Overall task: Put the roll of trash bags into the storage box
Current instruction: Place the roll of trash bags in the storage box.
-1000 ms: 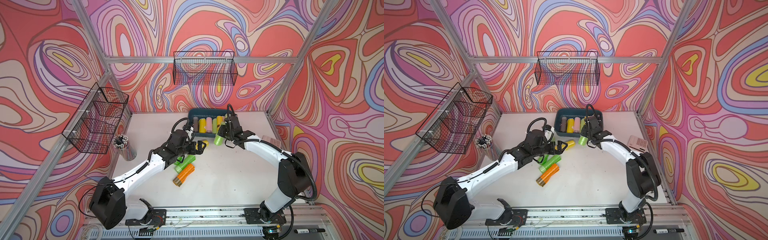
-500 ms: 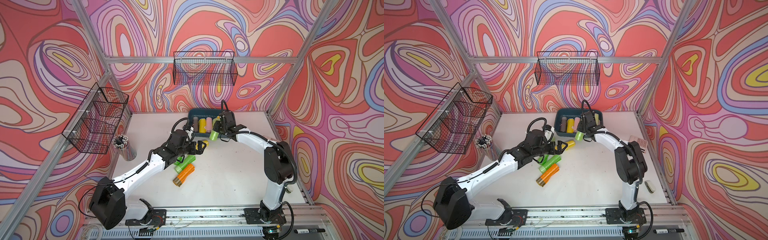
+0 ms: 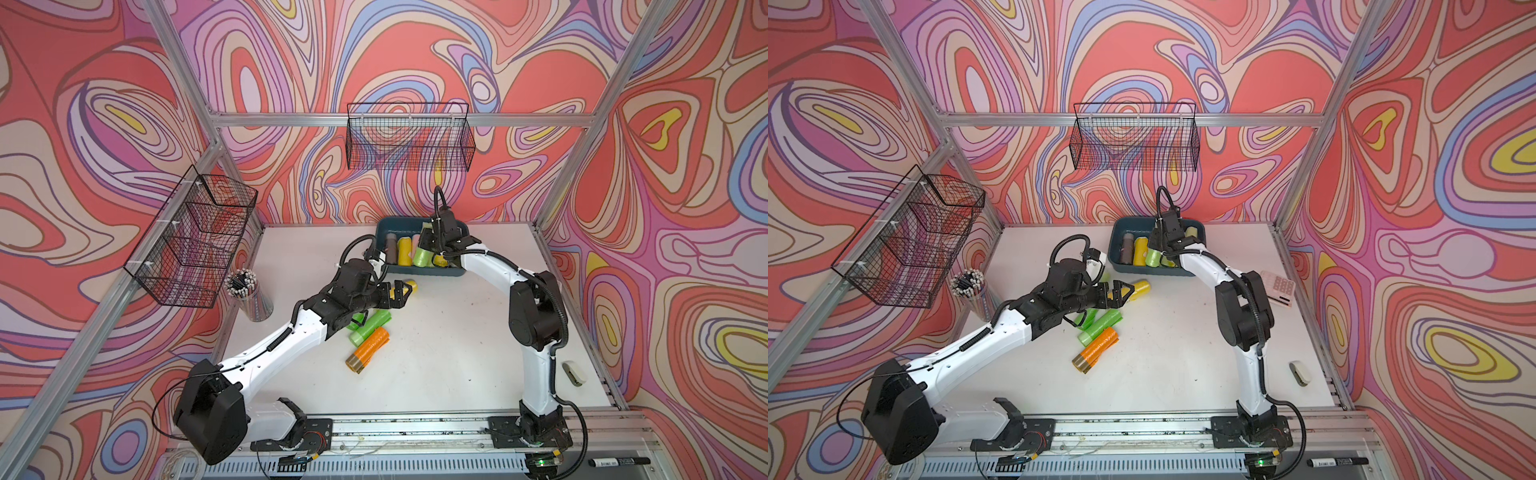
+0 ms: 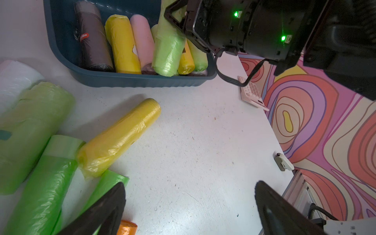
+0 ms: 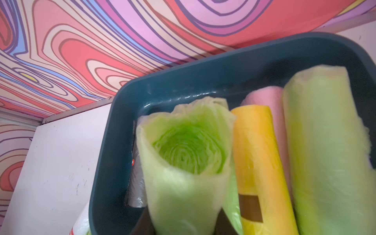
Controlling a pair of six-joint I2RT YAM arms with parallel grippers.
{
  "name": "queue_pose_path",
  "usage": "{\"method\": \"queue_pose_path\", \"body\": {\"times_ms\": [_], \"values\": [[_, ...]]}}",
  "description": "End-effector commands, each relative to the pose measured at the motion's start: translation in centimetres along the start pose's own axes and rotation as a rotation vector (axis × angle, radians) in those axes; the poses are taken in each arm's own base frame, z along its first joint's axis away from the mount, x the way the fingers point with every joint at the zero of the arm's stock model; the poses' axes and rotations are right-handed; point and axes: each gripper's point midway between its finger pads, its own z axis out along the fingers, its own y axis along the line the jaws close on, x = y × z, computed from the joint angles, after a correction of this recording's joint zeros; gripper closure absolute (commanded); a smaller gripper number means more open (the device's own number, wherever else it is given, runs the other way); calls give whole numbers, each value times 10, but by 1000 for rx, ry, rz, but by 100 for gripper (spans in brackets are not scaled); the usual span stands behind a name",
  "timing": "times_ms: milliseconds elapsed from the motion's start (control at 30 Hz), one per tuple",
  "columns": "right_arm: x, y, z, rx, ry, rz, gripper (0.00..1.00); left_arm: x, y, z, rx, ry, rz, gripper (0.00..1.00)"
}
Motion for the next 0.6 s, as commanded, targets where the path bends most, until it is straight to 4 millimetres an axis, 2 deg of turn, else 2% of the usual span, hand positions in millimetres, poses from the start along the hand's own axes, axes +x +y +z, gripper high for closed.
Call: {"method": "queue_pose_path", "body": {"times_ms": [0, 333, 567], "values": [[-6, -5, 11, 42, -14, -37, 80, -12, -4, -9, -10, -23, 10, 0], [-7, -16, 37, 121, -22, -102, 81, -15, -4, -7, -22, -18, 19, 0], [-14, -18, 48, 157, -35, -135, 82, -14, -6, 0, -16, 7, 11, 0]]}}
